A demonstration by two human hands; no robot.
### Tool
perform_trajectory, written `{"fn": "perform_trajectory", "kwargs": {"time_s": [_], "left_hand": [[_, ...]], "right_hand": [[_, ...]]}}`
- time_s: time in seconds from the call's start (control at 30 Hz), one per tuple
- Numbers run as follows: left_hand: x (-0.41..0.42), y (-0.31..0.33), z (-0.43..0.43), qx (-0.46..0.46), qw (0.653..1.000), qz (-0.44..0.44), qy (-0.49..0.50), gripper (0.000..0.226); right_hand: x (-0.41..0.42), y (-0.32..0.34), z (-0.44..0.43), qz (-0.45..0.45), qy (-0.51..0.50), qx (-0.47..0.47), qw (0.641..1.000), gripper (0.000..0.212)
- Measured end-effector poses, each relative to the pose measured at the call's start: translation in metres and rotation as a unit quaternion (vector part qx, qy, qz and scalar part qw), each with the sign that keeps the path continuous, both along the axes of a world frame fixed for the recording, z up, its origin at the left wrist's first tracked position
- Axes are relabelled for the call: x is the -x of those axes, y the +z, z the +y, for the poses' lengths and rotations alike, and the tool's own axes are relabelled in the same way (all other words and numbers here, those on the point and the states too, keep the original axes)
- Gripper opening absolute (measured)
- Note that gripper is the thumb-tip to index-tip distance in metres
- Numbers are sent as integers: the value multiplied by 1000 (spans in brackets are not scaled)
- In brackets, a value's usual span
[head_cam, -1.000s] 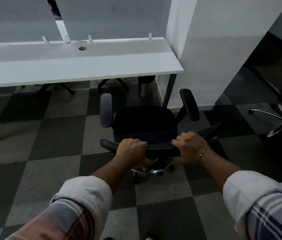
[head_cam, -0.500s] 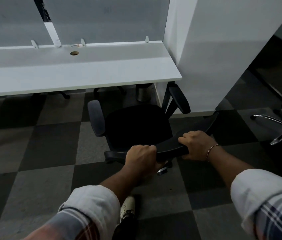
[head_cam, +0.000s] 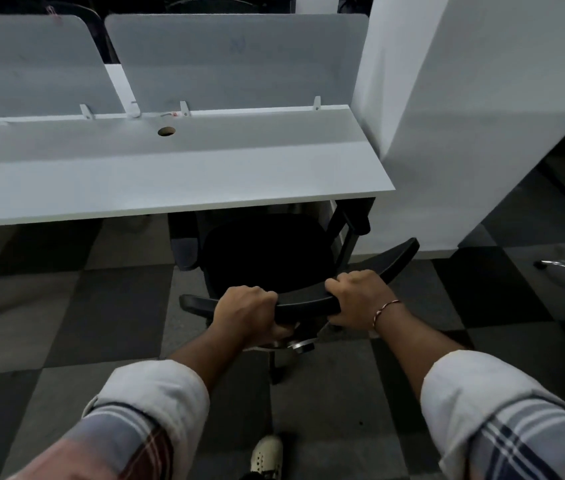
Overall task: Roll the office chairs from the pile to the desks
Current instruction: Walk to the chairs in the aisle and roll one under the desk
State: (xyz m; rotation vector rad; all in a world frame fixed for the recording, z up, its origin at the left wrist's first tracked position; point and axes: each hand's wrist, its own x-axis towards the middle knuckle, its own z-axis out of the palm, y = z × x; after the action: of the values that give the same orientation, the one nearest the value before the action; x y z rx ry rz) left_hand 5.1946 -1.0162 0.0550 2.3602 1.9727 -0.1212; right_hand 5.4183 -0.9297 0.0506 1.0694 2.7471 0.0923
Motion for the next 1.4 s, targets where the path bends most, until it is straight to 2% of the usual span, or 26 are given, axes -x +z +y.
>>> {"fn": "perform_trajectory", "kwargs": {"time_s": [0.1, 0.3, 0.5, 0.63, 0.83, 1.07, 1.2, 1.27, 1.4], "left_hand": [[39, 5, 29, 32, 999, 17, 6, 56], [111, -2, 93, 37, 998, 54, 5, 53], [155, -11, 133, 32, 998, 56, 5, 53], [155, -14, 135, 27, 998, 63, -10, 58], [150, -10, 127, 23, 997, 65, 16, 56], [133, -12, 103, -10, 992, 93, 89, 63], [114, -18, 81, -70, 982, 39, 170, 69], [105, -22, 71, -91, 979, 26, 181, 72], [93, -36, 44, -76, 978, 25, 190, 89]], "right_hand": [[39, 0, 19, 20, -15, 1, 1000, 40], [109, -7, 68, 58, -22, -18, 998, 41], [144, -17, 109, 90, 19, -48, 995, 44], [139, -25, 112, 104, 22, -62, 992, 46], [137, -25, 110, 114, 33, -62, 991, 46], [132, -23, 94, 116, 4, -90, 989, 48], [127, -24, 73, 137, -40, -98, 985, 50], [122, -23, 67, 148, -43, -95, 983, 51], [111, -28, 52, 155, -29, -94, 983, 63]]}}
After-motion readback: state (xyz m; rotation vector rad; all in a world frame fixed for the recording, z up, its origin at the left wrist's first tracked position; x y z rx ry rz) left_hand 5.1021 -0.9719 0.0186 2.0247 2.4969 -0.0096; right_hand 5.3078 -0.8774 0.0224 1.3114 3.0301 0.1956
